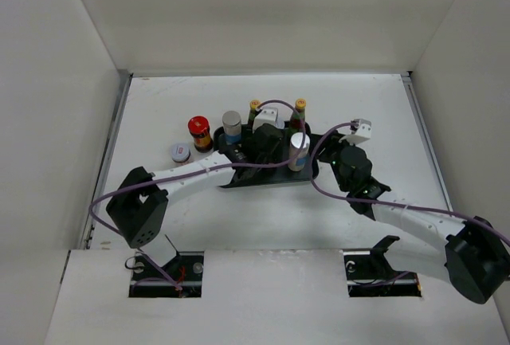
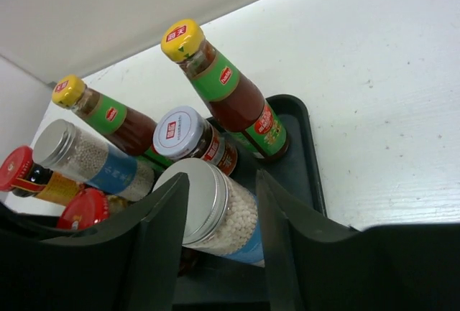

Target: Organize the condiment bottles

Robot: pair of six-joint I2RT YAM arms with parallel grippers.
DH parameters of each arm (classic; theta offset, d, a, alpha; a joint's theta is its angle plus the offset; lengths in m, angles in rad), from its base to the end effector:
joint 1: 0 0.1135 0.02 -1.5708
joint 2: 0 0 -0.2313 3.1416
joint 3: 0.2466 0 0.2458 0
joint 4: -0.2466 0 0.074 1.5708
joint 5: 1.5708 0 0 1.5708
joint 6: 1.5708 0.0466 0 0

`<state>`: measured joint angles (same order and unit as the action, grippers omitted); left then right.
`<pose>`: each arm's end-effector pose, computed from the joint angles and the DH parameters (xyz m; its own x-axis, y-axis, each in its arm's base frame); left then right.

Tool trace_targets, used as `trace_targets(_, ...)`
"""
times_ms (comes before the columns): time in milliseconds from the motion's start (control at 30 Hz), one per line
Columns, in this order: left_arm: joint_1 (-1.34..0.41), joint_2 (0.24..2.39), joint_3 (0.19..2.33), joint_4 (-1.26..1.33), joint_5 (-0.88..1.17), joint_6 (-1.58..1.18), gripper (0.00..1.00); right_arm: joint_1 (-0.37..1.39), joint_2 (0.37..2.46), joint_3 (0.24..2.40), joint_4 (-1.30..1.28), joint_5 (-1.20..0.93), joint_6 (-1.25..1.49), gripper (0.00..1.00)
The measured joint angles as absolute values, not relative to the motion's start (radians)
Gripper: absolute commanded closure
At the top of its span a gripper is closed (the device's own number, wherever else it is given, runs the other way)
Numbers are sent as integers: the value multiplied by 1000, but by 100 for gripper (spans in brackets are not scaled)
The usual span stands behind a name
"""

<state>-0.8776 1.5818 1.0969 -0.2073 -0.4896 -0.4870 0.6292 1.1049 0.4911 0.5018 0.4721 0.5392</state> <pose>0.2405 -0.2552 0.2133 -0.5698 0.0396 -0.8208 0.2046 0.9742 -0.0950 0.2229 0.1360 0.2190 -0.1591 0.4498 -0.8788 -0.0898 0.8799 0.4666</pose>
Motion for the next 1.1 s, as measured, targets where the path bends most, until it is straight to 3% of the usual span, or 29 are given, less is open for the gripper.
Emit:
trace_targets(433,-883,1655,1117,-126,-477,-492,31,630,1098,491,503,464,550,38)
trace_targets(533,-892,1656,1124,-98,-471,-499,27,630,1097,491,503,463,551,31)
trace_targets(633,-899,1656,1136,-71,-470,-503,13,630,1097,491,502,463,553,21)
trace_targets(733,-904,1653,1140,-49,-472,-506,5,630,1097,491,502,463,554,19)
trace_targets(900,-910,1601,1126,-48,-508,-505,4,630,1073,481,504,463,554,20)
trace_targets(1100,-838,1381,1017,-48,-574,-505,6,630,1065,474,503,463,554,22)
